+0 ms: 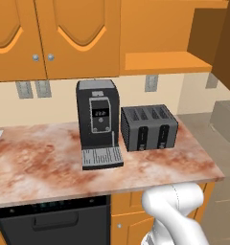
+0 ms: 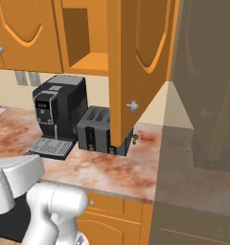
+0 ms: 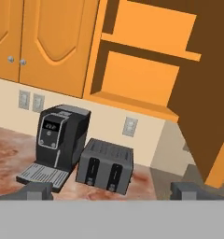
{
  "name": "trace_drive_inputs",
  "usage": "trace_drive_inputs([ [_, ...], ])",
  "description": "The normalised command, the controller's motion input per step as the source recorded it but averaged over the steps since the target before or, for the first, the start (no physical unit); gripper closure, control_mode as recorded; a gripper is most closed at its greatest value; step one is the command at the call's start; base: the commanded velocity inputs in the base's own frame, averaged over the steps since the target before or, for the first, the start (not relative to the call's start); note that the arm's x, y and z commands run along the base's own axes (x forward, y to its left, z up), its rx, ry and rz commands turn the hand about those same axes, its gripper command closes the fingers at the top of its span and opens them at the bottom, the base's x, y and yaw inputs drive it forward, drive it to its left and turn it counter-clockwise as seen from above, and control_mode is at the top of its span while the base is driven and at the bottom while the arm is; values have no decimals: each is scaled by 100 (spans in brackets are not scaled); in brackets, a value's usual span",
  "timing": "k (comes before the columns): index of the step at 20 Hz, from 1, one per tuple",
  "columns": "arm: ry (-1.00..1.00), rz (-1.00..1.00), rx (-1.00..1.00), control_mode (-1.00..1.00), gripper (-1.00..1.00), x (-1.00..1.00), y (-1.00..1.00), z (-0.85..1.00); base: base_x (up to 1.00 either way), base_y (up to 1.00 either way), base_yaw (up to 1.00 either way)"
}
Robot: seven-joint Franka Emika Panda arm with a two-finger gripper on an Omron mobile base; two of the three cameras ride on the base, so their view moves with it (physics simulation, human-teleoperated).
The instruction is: Close all open cabinet doors.
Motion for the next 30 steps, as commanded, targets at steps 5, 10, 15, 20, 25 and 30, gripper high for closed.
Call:
trace_drive_inputs([
  [5, -18, 0, 0, -100, -100, -27, -86, 0, 0, 0, 0],
  [10, -13, 0, 0, -100, -100, 3, -67, 0, 0, 0, 0],
  [15, -7, 0, 1, -100, -100, 38, -47, 0, 0, 0, 0],
  [20, -2, 0, 0, -100, -100, 58, -25, 0, 0, 0, 0],
  [25, -1, 0, 0, -100, -100, 50, -12, 0, 0, 0, 0],
  [30, -2, 0, 0, -100, -100, 37, -10, -3, 0, 0, 0],
])
